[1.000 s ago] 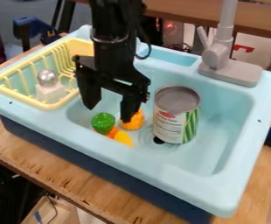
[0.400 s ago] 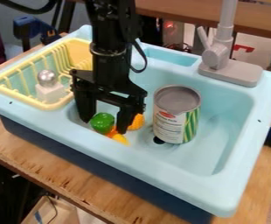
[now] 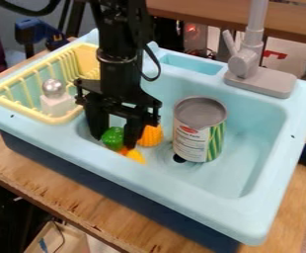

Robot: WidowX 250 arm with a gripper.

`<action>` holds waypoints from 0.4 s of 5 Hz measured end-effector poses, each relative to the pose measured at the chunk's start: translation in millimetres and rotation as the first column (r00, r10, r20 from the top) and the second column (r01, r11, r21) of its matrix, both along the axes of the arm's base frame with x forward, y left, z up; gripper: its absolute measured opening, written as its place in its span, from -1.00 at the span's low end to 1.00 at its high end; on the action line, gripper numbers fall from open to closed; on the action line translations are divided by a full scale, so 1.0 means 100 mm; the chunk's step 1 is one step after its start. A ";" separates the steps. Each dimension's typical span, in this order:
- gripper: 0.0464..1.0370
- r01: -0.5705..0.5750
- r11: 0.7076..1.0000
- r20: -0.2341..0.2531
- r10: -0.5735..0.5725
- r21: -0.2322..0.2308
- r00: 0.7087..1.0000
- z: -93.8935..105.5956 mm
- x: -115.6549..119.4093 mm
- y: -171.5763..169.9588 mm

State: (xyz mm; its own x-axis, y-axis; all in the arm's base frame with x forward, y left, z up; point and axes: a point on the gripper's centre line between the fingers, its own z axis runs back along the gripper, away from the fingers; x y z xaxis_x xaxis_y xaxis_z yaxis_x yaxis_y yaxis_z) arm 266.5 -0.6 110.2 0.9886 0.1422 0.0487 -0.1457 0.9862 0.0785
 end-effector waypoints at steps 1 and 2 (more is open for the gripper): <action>0.15 -0.003 1.000 0.001 0.003 0.010 1.000 0.02 0.01 0.02; 0.15 -0.005 1.000 0.040 0.005 0.014 0.999 0.14 0.11 0.02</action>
State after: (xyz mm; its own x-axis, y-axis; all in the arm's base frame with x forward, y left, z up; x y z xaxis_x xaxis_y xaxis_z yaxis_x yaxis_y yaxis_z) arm 277.5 1.0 124.4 0.9851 0.1462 0.0904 -0.1540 0.9843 0.0861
